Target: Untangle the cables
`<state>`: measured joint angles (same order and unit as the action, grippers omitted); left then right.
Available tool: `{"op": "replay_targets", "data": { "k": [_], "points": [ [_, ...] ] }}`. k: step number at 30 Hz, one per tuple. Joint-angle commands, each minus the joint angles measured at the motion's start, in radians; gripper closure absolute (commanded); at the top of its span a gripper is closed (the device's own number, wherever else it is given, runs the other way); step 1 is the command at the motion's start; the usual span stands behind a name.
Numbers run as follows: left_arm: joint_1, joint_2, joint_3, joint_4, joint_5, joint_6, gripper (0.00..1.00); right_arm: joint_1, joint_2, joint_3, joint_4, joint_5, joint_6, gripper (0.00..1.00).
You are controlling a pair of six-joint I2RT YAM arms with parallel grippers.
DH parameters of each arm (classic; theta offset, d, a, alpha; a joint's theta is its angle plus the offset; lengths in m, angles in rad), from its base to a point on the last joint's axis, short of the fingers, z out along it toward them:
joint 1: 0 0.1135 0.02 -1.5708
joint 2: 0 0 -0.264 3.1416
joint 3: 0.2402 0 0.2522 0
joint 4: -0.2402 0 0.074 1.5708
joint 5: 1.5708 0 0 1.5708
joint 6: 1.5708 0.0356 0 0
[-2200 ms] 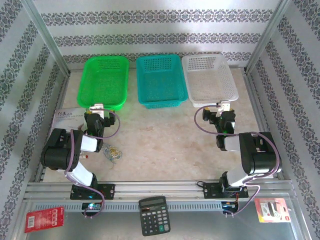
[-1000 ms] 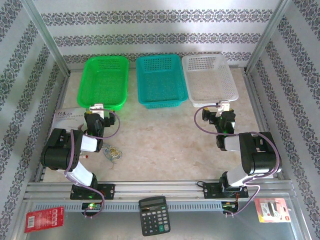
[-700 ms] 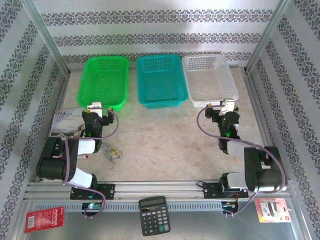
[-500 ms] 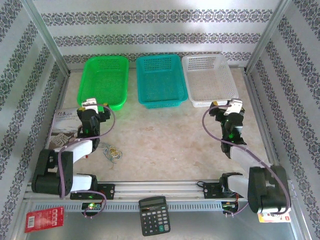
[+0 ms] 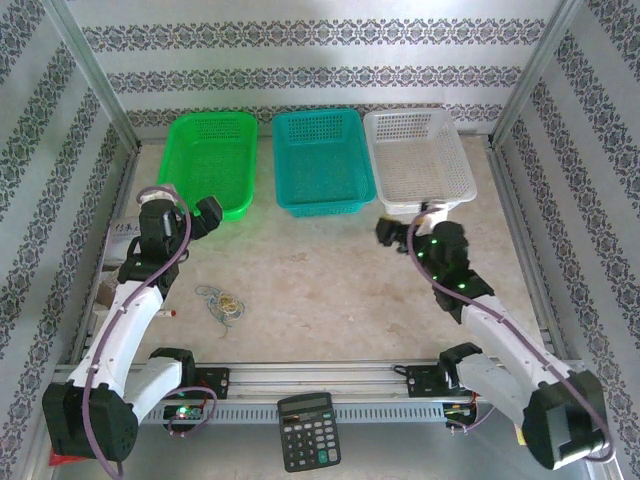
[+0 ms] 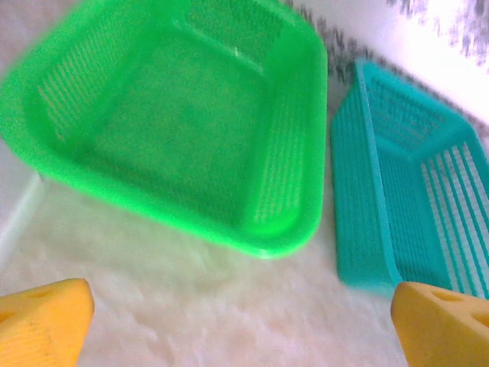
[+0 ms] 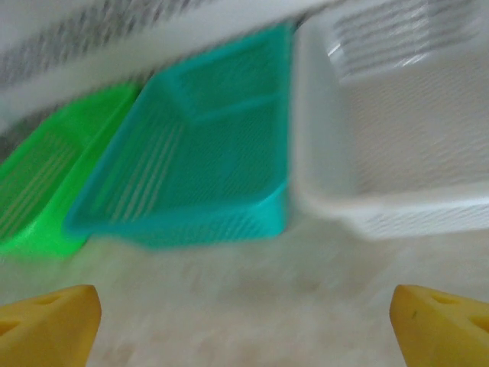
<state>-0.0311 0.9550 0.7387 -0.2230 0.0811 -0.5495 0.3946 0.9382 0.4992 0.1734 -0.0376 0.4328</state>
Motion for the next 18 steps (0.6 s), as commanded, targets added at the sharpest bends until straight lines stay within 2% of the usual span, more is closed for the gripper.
{"op": "replay_targets", "data": {
  "k": [1,4,8,13,18],
  "points": [
    [-0.003,-0.015,-0.004,-0.153,0.151,-0.064,0.0,0.186,0.103,0.051,-0.118,0.088,0.021,0.07],
    [-0.004,-0.007,0.017,-0.177,0.14,-0.042,0.0,0.355,0.238,0.121,-0.118,0.171,0.011,0.07],
    [-0.003,0.011,0.076,-0.215,0.051,-0.012,0.0,0.542,0.467,0.286,-0.128,0.22,-0.011,0.08],
    [0.006,0.077,0.198,-0.265,-0.061,0.019,0.0,0.676,0.711,0.509,-0.139,0.209,-0.029,0.11],
    [0.047,0.176,0.32,-0.233,-0.026,0.012,0.0,0.802,0.929,0.734,-0.169,0.226,-0.053,0.12]
  ]
}}
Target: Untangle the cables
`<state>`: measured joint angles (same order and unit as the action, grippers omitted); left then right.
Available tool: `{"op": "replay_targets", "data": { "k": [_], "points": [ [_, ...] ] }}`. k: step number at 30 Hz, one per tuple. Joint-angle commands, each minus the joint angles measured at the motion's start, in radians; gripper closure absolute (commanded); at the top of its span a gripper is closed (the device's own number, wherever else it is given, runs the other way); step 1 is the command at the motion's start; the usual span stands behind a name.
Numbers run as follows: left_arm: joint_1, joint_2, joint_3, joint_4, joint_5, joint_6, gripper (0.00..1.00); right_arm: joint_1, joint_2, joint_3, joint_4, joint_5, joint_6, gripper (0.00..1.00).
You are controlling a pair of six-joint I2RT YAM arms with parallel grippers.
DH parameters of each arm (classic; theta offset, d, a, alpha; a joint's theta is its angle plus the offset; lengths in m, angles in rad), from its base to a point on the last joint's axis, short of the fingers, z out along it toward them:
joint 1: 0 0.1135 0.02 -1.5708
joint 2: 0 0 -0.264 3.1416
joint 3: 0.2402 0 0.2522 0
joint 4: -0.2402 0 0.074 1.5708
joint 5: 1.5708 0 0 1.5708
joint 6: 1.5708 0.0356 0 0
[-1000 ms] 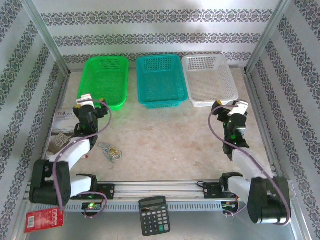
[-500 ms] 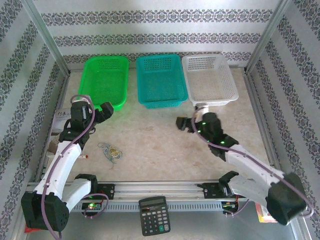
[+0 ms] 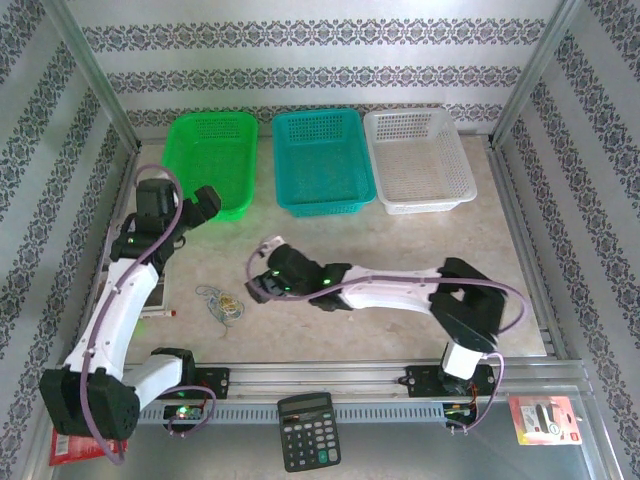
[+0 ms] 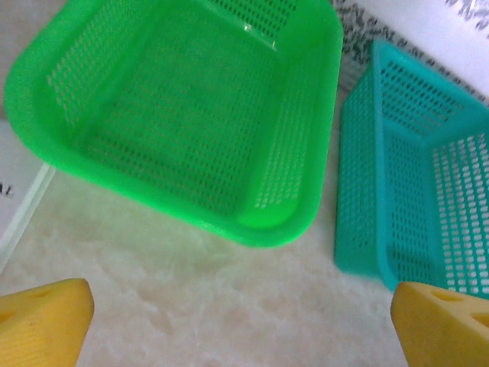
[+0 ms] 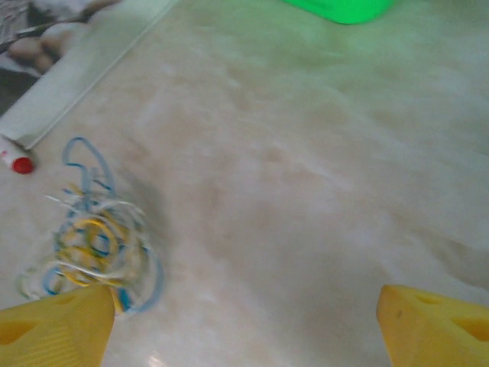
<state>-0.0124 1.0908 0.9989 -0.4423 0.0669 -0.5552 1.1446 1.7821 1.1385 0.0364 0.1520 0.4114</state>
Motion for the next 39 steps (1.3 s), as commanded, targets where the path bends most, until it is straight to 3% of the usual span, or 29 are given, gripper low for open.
{"op": "replay_targets", "data": {
  "k": [1,7,13,18,30,39],
  "points": [
    [0.036,0.061,0.091,-0.016,0.001,0.012,0.0,0.077,0.124,0.134,-0.04,0.053,-0.04,0.12],
    [0.066,0.136,0.207,-0.015,0.069,-0.02,0.0,0.163,0.283,0.312,-0.1,0.128,-0.096,0.1],
    [0.072,0.138,0.232,-0.017,0.09,-0.021,0.0,0.142,0.402,0.42,-0.146,0.19,-0.102,0.08],
    [0.074,0.132,0.256,-0.066,0.116,0.025,0.0,0.082,0.403,0.385,-0.151,0.218,-0.061,0.09],
    [0.074,0.084,0.167,-0.047,0.209,0.094,0.0,-0.118,0.065,-0.059,-0.101,0.31,0.029,0.1],
    [0.046,0.058,0.119,-0.054,0.311,0.121,0.0,-0.183,-0.254,-0.286,-0.139,0.308,0.033,0.04]
  ]
}}
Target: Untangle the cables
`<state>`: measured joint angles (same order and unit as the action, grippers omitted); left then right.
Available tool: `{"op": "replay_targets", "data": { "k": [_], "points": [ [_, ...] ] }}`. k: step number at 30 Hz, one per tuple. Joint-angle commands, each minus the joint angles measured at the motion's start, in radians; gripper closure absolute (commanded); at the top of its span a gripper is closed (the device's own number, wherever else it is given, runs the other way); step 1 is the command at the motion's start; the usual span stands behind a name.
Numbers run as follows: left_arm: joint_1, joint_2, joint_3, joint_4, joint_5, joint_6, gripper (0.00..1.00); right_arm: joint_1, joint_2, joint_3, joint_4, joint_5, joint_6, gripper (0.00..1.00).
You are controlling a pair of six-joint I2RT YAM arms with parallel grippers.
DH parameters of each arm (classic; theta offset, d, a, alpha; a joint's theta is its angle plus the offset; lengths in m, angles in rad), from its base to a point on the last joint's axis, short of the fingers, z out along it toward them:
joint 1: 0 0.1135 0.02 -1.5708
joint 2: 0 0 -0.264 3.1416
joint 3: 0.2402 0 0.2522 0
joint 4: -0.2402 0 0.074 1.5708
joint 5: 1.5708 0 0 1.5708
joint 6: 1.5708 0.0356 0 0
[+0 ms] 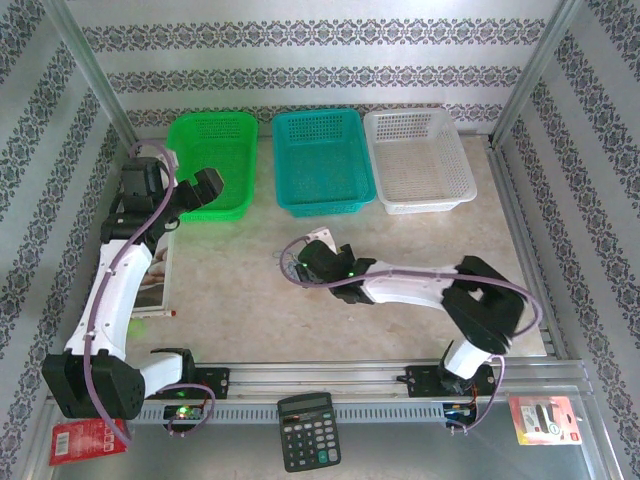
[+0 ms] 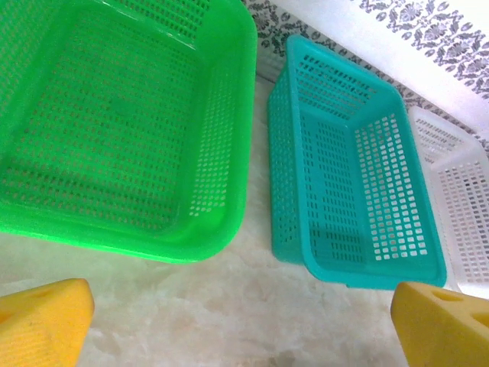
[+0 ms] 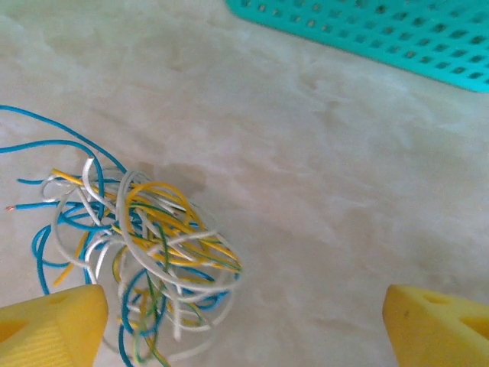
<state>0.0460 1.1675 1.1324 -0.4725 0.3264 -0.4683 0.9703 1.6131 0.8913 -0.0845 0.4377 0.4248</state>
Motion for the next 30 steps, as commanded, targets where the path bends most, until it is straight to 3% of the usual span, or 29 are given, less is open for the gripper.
{"op": "replay_targets", "data": {
  "k": [1,9,15,20,25,30],
  "points": [
    [-0.024,-0.018,-0.019,-0.027,0.055,0.033,0.0,-0.013,-0.112,-0.048,-0.025,0.021,0.022,0.02],
    [-0.222,-0.026,-0.153,0.029,-0.027,-0.034,0.0,-0.058,-0.208,-0.042,-0.123,0.005,0.054,0.02],
    [-0.372,-0.02,-0.323,0.147,-0.161,-0.135,0.0,-0.139,-0.234,-0.121,-0.031,-0.169,0.061,0.02],
    [-0.422,0.046,-0.373,0.161,-0.283,-0.143,0.0,-0.233,-0.182,-0.106,0.005,-0.345,0.106,0.06],
    [-0.449,0.138,-0.347,0.15,-0.315,-0.13,0.0,-0.233,-0.045,0.01,-0.005,-0.432,0.088,0.18],
    [-0.483,0.196,-0.328,0.171,-0.321,-0.141,0.0,-0.218,0.032,0.064,0.02,-0.479,0.105,0.23]
  ]
}}
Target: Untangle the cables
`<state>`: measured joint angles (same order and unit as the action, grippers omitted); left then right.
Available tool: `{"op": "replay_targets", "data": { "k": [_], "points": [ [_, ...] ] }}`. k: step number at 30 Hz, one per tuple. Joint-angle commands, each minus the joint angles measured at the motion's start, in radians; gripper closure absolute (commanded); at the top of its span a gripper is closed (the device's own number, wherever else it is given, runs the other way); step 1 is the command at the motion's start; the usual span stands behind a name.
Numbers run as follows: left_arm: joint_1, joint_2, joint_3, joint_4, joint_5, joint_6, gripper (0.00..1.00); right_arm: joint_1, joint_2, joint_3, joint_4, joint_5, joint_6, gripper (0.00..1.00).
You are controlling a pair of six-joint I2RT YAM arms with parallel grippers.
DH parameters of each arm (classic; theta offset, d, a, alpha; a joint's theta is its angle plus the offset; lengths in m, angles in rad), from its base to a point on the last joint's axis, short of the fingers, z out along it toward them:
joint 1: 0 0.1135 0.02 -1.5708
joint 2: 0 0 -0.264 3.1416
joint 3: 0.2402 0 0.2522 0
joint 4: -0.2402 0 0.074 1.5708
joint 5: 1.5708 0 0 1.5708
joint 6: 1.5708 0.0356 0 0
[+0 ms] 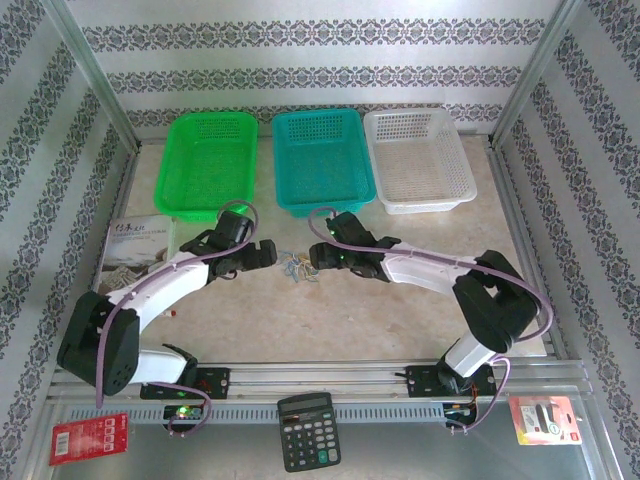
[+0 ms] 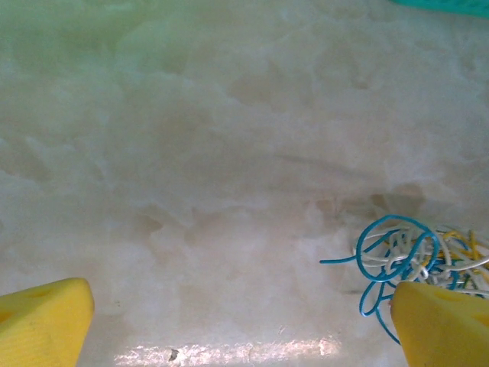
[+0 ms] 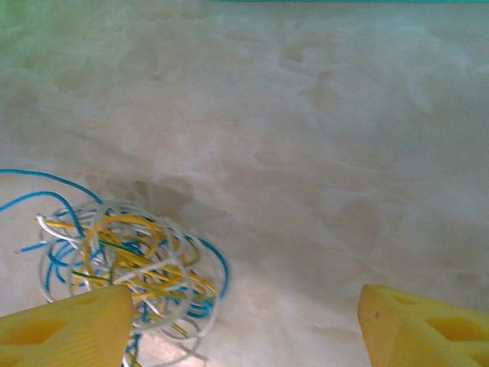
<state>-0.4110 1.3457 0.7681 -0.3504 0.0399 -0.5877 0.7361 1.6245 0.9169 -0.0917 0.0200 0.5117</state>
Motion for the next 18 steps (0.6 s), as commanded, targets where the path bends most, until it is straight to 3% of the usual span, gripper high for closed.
{"op": "replay_targets", "data": {
  "k": [1,8,11,15,18],
  "points": [
    [-0.032,0.027,0.038,0.053,-0.037,-0.021,0.0,0.019,0.028,0.042,0.038,-0.065,0.022,0.25],
    [-0.058,0.103,0.069,0.069,-0.037,-0.026,0.0,0.02,0.072,0.023,0.089,-0.109,0.042,0.41],
    [-0.068,0.127,0.074,0.081,-0.025,-0.026,0.0,0.016,0.057,-0.02,0.117,-0.122,0.05,0.56],
    [-0.089,0.164,0.082,0.098,-0.011,-0.024,0.0,0.008,-0.012,-0.103,0.148,-0.122,0.066,0.83],
    [-0.111,0.189,0.091,0.104,0.0,-0.024,0.0,0.004,-0.087,-0.169,0.152,-0.108,0.073,0.95]
  ]
}}
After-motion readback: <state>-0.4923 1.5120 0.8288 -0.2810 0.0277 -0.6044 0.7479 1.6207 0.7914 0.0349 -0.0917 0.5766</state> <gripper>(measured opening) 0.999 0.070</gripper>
